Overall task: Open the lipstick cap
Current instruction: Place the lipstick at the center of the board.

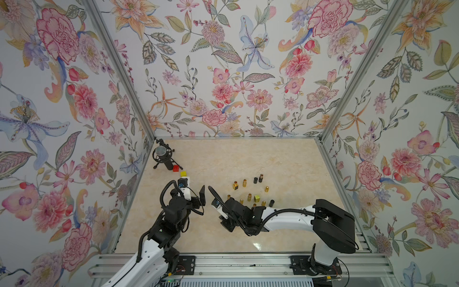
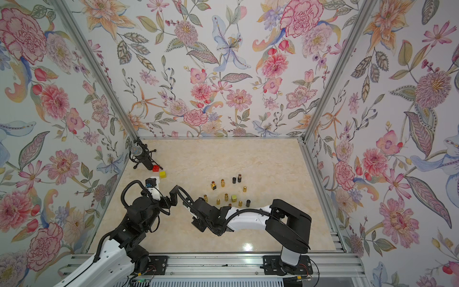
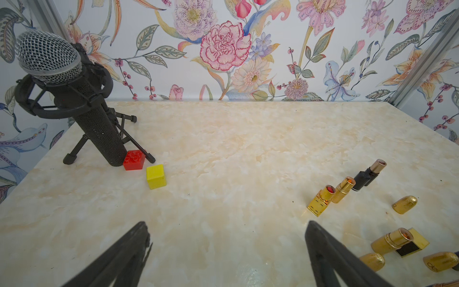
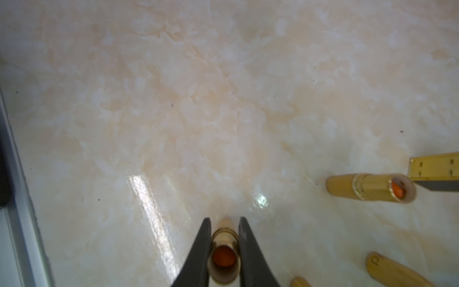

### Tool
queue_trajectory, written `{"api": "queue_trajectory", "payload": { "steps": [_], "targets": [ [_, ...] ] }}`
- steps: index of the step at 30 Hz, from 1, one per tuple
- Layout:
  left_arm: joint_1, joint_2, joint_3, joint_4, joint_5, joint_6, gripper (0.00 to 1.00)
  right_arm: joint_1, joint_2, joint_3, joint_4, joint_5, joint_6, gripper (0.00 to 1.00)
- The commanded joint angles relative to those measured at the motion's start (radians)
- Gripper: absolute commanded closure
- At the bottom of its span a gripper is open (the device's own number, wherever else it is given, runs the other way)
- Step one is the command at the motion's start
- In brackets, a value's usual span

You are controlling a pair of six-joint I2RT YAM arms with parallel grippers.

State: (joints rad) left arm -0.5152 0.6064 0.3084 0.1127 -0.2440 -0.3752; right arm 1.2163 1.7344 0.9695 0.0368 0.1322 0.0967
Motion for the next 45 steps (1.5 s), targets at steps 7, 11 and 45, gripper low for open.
{"api": "queue_trajectory", "payload": {
  "steps": [7, 11, 45],
  "targets": [
    [0.016, -0.009, -0.03, 0.003, -0.024, -0.039, 0.01, 0.003, 0.033, -0.009, 0.047, 0.037, -0.036, 0.79],
    [0.016, -0.01, -0.034, 0.003, -0.024, -0.043, 0.01, 0.003, 0.034, -0.012, 0.046, 0.037, -0.032, 0.78],
    [0.037, -0.016, -0.021, 0.003, -0.031, -0.041, 0.01, -0.029, -0.111, 0.015, -0.023, 0.027, 0.031, 0.31]
  ]
}}
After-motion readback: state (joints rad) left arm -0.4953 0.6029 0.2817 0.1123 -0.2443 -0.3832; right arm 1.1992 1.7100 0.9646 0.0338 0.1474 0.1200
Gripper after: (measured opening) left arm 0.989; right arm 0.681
